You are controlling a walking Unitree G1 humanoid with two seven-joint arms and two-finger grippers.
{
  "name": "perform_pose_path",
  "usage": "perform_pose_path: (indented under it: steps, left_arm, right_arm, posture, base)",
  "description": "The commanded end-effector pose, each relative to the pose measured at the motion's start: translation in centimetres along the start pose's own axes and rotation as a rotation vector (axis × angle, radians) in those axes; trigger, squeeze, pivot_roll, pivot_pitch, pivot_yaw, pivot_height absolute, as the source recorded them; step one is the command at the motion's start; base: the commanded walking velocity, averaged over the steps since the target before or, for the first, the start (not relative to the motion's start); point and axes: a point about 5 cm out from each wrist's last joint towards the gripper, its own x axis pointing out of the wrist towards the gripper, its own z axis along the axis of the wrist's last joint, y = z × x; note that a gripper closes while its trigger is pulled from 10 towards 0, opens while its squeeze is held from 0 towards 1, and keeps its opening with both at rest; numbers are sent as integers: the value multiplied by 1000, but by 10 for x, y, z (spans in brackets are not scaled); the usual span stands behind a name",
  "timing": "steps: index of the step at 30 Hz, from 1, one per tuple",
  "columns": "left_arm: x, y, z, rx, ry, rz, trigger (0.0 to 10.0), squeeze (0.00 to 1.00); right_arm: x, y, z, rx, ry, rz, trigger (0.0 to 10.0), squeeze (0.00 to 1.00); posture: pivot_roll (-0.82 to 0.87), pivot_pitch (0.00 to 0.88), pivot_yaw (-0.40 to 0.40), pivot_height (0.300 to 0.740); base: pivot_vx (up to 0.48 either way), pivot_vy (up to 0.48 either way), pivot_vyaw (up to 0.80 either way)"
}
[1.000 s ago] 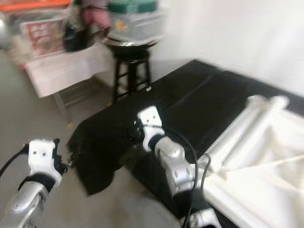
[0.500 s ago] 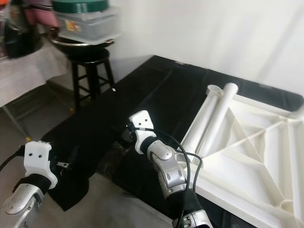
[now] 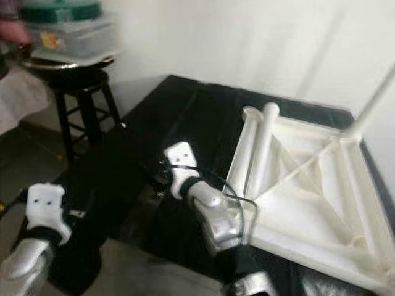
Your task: Building children table
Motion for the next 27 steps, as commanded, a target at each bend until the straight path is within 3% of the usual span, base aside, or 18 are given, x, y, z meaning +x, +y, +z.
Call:
perform_pose_path:
  steps: [1, 18, 20, 24, 25, 26, 27]
  left_arm:
    - [-2, 2, -5, 7, 27, 9, 10000, 0]
    - [-1, 3, -5, 7, 24, 10, 10000, 0]
    - [-1, 2, -5, 6, 24, 9, 10000, 0]
    - [-1, 2, -5, 5, 24, 8, 10000, 0]
    - [-1, 2, -5, 5, 24, 6, 10000, 0]
    - [-1, 2, -5, 6, 24, 4, 10000, 0]
    - [-1, 2, -5, 6, 24, 4, 10000, 0]
  right_arm:
    - [4, 4, 6, 5, -26, 12, 10000, 0]
    - [4, 4, 7, 6, -29, 17, 10000, 0]
    - [4, 4, 9, -8, -41, 18, 10000, 0]
    - [4, 2, 12, -46, -52, 18, 10000, 0]
    - [4, 2, 13, -97, -46, 34, 10000, 0]
    - [4, 1, 13, -226, -27, 65, 10000, 0]
    - [4, 1, 13, -226, -27, 65, 10000, 0]
  posture:
    - [-120, 0, -42, 740]
    - [-120, 0, -43, 740]
    - [-120, 0, -43, 740]
    - [-119, 0, -41, 740]
    - [-117, 1, -39, 740]
    - [-116, 2, -40, 740]
    - [-116, 2, -40, 740]
  base:
    - [0, 0, -800]
    - [0, 0, -800]
    - [0, 0, 0]
    - [0, 0, 0]
    - [0, 0, 0]
    - [0, 0, 0]
    - [0, 0, 0]
